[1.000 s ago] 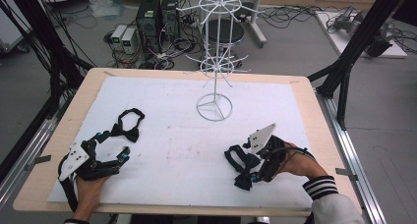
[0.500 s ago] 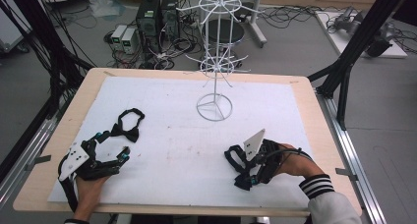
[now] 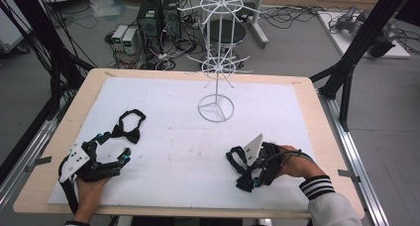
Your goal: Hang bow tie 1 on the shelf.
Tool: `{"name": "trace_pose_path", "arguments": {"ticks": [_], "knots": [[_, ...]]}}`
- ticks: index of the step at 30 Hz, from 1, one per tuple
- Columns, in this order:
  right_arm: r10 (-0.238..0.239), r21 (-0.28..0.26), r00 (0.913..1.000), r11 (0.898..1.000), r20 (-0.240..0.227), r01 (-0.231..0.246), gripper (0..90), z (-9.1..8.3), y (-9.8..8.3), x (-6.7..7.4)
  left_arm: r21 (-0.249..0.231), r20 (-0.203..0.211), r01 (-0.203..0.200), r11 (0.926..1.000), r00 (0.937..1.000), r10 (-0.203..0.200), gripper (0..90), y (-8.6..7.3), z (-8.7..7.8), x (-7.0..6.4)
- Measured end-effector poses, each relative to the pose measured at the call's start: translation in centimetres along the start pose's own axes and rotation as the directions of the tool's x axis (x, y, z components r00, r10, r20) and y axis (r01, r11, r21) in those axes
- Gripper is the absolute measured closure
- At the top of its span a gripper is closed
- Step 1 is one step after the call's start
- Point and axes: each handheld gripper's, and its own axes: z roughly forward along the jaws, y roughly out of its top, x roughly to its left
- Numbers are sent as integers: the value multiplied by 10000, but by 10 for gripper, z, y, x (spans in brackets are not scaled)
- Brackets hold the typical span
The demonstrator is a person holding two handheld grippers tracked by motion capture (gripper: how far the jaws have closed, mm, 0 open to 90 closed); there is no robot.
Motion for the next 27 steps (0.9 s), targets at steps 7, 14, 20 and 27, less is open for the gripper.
{"name": "trace_pose_path", "arguments": {"ticks": [7, 14, 20, 27], "knots": [[-227, 170, 9997, 9996, 5, 227, 335, 1, -1, 0, -3, 3, 0, 10000, 10000, 0, 90, 0, 0, 0], [-374, 638, 9993, 9973, 71, 369, 402, 4, -1, 0, -10, -6, 10, 10000, 10000, -10, 90, 0, 0, 0], [-367, 789, 9989, 9963, 278, 344, 490, 5, 0, -2, -14, -11, 13, 10000, 10000, -13, 91, 0, 0, 0], [-251, 862, 9990, 9960, 364, 219, 584, 5, 0, -3, -9, -6, 9, 10000, 10000, -9, 90, 0, 0, 0]]}}
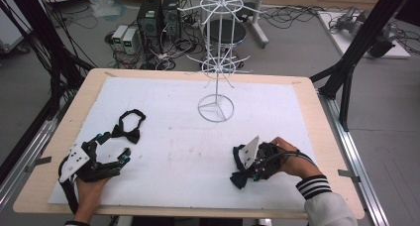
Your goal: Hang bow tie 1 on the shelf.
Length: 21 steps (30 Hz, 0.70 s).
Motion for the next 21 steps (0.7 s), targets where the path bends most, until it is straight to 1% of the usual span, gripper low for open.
{"name": "trace_pose_path", "arguments": {"ticks": [2, 3, 5, 6, 8, 9, 10, 11, 12, 15, 17, 21], "knots": [[86, 45, 9999, 10000, 69, -87, 607, 0, 0, 0, -8, -4, 8, 10000, 10000, -8, 90, 0, 0, 0], [-27, 44, 10000, 10000, 87, 26, 625, 0, 0, 0, -11, 0, 1, 10000, 10000, -1, 91, 0, 0, 0], [-97, 128, 9997, 9999, 240, 94, 663, -1, 1, 0, -23, -3, 9, 10000, 10000, -9, 90, 0, 0, 0], [-88, 123, 9997, 9999, 239, 86, 674, 0, 1, 0, -15, -6, 3, 10000, 10000, -3, 91, 0, 0, 0], [-50, 200, 9997, 9998, 234, 46, 694, 0, 2, 0, -19, -6, 3, 10000, 10000, -3, 91, 0, 0, 0], [40, 223, 9995, 9997, 326, -48, 707, 0, 2, 0, -19, 3, -3, 10000, 10000, 3, 91, 0, 0, 0], [100, 266, 9996, 9996, 270, -107, 721, 0, 3, -1, -21, -1, -2, 10000, 10000, 2, 91, 0, 0, 0], [103, 313, 9993, 9994, 349, -114, 735, 0, 3, -1, -19, -4, -6, 10000, 10000, 6, 90, 0, 0, 0], [66, 344, 9989, 9994, 457, -81, 744, 0, 4, -1, -25, -4, -1, 10000, 10000, 1, 91, 0, 0, 0], [21, 399, 9986, 9992, 532, -43, 755, -1, 4, -1, -19, -6, -6, 10000, 10000, 6, 91, 0, 0, 0], [120, 328, 9978, 9994, 644, -141, 757, -2, 3, -2, -17, -6, -4, 10000, 10000, 4, 91, 0, 0, 0], [397, 0, 9970, 9992, 664, -398, 757, -6, 2, -3, -32, -3, 6, 10000, 10000, -6, 90, 0, 0, 0]]}}
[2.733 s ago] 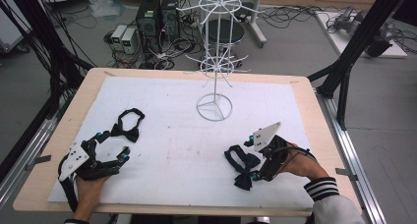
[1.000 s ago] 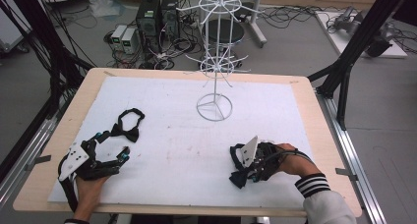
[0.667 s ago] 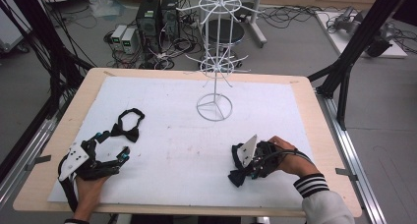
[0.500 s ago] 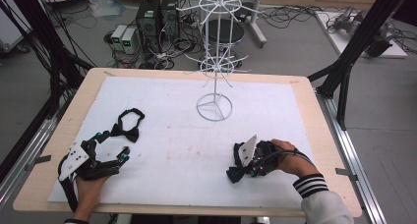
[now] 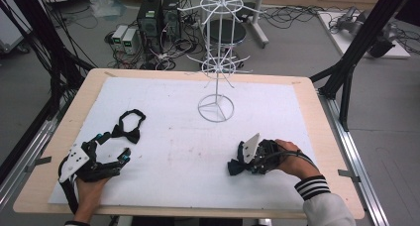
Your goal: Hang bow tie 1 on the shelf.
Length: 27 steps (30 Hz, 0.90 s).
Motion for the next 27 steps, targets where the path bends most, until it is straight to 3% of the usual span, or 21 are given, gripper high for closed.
{"name": "trace_pose_path", "arguments": {"ticks": [7, 12, 18, 21, 27], "knots": [[529, -877, 9983, 9949, 248, -506, 757, -8, -3, -1, 1, 1, -8, 10000, 10000, 8, 91, 0, 0, 0], [1074, -1906, 9935, 9767, 389, -982, 757, -20, -4, -4, -1, 4, -3, 10000, 10000, 3, 91, 0, 0, 0], [2099, -3050, 9766, 9340, 469, -1861, 755, -32, -6, -8, -2, 5, -3, 10000, 10000, 3, 91, 0, 0, 0], [2342, -3524, 9707, 9141, 546, -2007, 755, -36, -7, -9, -1, 1, -9, 10000, 10000, 9, 90, 0, 0, 0], [3076, -4665, 9491, 8506, 672, -2427, 755, -43, -11, -11, 1, -4, -10, 10000, 10000, 10, 91, 0, 0, 0]]}}
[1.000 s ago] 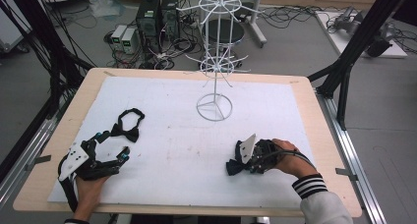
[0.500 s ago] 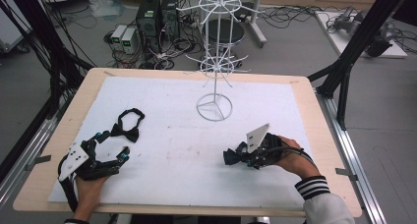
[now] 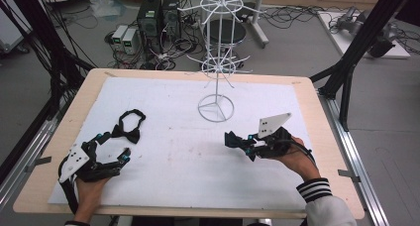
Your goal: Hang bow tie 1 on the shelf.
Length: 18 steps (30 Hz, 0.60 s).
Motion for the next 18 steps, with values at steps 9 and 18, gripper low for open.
{"name": "trace_pose_path", "arguments": {"ticks": [9, 18], "knots": [[841, -1349, 9948, 9880, 577, -757, 749, -12, 1, -5, 3, 0, -1, 10000, 10000, 1, 91, 0, 0, 0], [1717, -2472, 9778, 9591, 1204, -1380, 749, -26, -1, -10, 5, -5, -3, 10000, 10000, 3, 90, 0, 0, 0]]}}
